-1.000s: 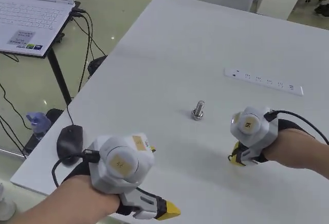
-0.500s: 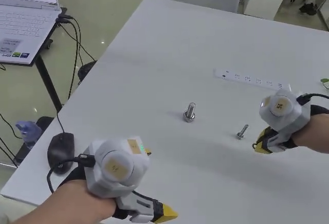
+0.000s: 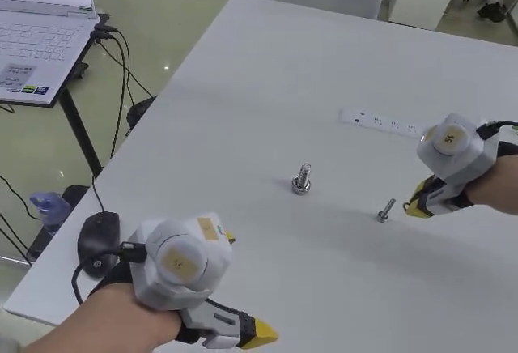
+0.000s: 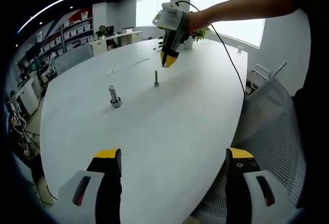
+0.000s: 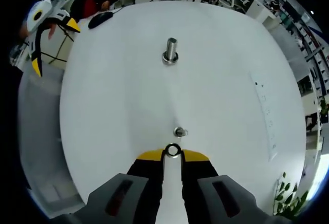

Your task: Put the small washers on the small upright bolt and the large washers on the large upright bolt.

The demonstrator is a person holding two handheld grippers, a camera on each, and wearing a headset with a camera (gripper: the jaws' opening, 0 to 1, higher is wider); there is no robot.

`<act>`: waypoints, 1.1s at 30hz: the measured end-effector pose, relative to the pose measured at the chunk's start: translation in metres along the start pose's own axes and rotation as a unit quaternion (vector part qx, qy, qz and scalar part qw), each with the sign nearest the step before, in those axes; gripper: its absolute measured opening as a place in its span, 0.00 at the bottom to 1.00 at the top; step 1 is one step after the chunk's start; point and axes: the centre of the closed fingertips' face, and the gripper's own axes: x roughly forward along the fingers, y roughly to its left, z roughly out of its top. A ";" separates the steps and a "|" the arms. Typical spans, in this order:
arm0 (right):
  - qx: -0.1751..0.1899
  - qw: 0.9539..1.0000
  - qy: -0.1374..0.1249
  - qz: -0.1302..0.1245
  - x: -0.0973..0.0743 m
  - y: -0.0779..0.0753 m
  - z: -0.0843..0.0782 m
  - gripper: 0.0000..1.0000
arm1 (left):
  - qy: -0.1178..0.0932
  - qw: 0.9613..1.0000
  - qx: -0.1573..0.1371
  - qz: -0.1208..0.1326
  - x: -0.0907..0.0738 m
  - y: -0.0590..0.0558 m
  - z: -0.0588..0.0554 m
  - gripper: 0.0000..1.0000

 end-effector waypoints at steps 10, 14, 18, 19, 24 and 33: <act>-0.003 1.000 0.000 0.003 0.010 -0.014 0.013 0.13 | -0.008 1.000 -0.005 0.004 -0.003 0.005 0.008 0.84; -0.004 1.000 0.008 0.008 0.016 -0.013 0.011 0.13 | -0.008 1.000 -0.003 0.006 -0.003 0.008 0.008 0.84; -0.004 1.000 0.012 0.010 0.019 -0.014 0.010 0.13 | -0.011 1.000 -0.008 0.003 -0.002 0.007 0.009 0.85; -0.005 1.000 0.011 0.010 0.019 -0.014 0.010 0.13 | -0.011 1.000 -0.009 0.002 -0.002 0.007 0.008 0.85; -0.007 1.000 0.015 0.012 0.023 -0.015 0.009 0.13 | -0.004 1.000 -0.007 0.000 0.000 0.005 0.004 0.85; -0.008 1.000 0.022 0.016 0.032 -0.015 0.005 0.13 | 0.001 1.000 -0.010 0.002 -0.001 0.005 0.001 0.84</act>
